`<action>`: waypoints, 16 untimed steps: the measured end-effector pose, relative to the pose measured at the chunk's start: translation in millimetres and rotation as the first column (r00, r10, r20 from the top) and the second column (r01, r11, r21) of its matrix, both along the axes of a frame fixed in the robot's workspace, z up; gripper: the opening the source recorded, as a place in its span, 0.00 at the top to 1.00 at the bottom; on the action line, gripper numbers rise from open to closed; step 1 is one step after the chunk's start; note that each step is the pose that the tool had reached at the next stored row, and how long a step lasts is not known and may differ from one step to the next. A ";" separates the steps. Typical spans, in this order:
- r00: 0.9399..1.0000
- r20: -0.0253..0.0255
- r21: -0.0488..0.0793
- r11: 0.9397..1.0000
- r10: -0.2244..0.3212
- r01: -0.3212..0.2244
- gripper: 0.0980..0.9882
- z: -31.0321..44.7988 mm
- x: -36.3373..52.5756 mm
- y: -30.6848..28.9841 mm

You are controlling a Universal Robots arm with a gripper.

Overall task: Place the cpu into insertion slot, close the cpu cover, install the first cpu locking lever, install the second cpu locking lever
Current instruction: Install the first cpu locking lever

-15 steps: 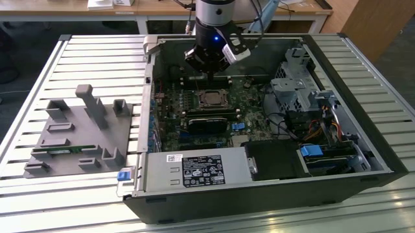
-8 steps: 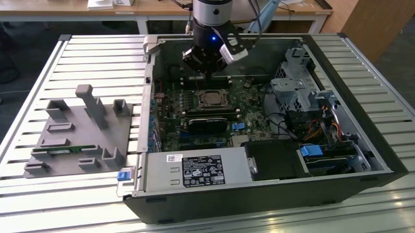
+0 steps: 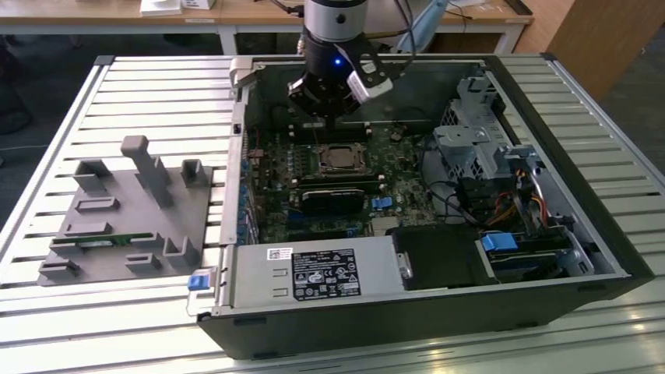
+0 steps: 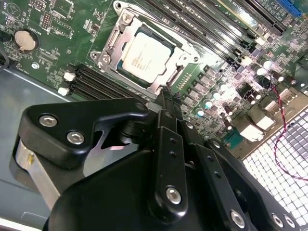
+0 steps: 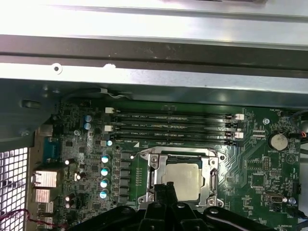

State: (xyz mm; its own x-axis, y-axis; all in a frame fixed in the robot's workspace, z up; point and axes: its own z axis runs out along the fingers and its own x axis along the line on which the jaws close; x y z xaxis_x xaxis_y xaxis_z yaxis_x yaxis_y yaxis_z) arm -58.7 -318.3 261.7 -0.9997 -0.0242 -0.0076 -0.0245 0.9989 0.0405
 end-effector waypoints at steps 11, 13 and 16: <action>1.000 0.001 0.000 1.000 0.000 0.000 0.97 0.0 -5.5 0.0; 1.000 0.001 0.000 1.000 0.000 0.000 0.97 0.0 -6.5 0.0; 1.000 0.001 0.000 1.000 0.000 0.000 0.97 0.0 -7.9 0.0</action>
